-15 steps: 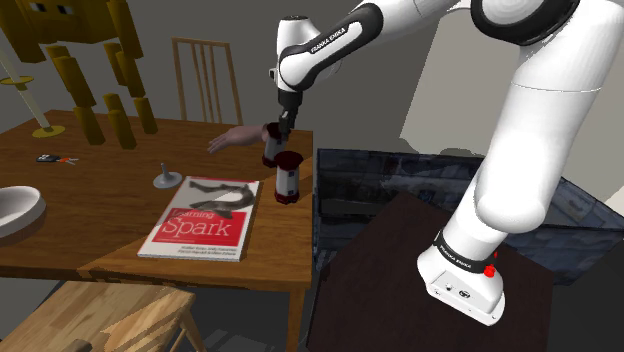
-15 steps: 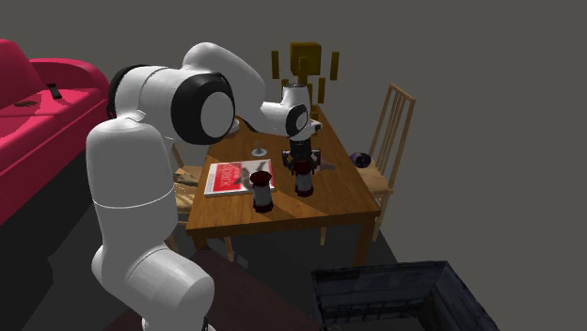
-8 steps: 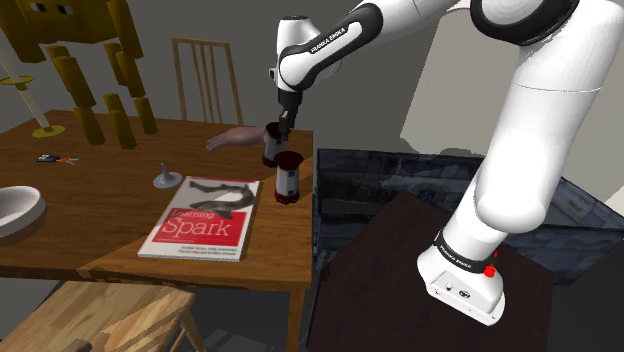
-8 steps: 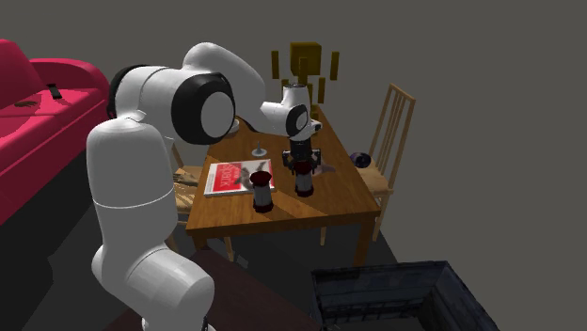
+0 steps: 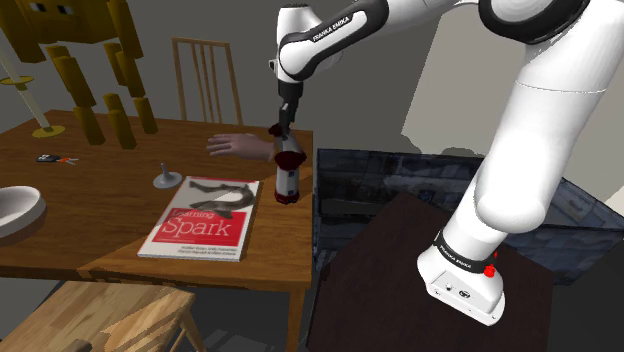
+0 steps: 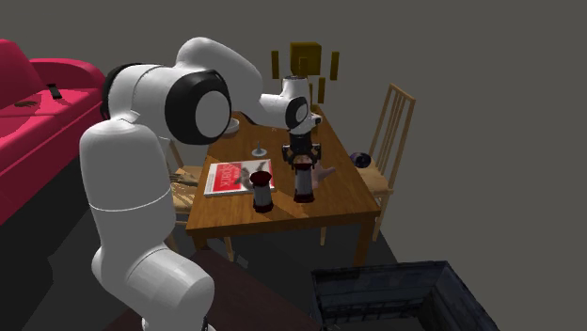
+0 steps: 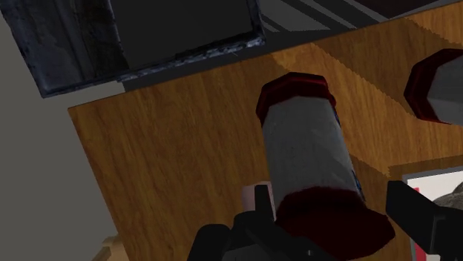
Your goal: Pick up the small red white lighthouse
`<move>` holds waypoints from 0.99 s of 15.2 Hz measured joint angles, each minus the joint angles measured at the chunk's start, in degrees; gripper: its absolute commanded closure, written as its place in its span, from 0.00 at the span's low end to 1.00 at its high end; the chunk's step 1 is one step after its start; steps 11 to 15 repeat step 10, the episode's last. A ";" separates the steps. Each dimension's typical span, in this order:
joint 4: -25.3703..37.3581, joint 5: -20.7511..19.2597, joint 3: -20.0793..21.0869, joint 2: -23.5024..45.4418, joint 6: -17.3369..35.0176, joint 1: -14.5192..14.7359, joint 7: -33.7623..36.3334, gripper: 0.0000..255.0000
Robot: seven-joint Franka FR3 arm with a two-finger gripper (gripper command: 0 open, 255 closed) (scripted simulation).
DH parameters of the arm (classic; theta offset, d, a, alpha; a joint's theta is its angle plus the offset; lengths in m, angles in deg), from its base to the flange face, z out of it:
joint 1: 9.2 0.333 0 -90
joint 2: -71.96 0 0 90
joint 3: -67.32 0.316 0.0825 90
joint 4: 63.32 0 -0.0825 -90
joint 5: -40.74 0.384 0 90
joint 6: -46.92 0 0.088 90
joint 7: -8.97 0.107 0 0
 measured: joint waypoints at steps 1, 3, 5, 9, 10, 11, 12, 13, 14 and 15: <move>0.31 0.03 -0.02 -0.36 -0.67 -0.03 -0.11 1.00; 1.07 0.07 0.01 -1.09 -2.15 0.01 -0.16 1.00; 2.11 0.12 0.03 -1.67 -3.77 0.02 -0.26 1.00; 3.61 0.18 0.06 -2.79 -6.39 0.06 -0.37 1.00; 4.04 0.20 0.05 -2.86 -6.88 0.05 -0.44 1.00; 4.04 0.20 0.05 -2.86 -6.88 0.05 -0.44 1.00; 4.04 0.20 0.05 -2.86 -6.88 0.05 -0.44 1.00; 4.04 0.20 0.05 -2.86 -6.88 0.05 -0.44 1.00; 4.04 0.20 0.05 -2.86 -6.88 0.05 -0.44 1.00; 4.04 0.20 0.05 -2.86 -6.88 0.05 -0.44 1.00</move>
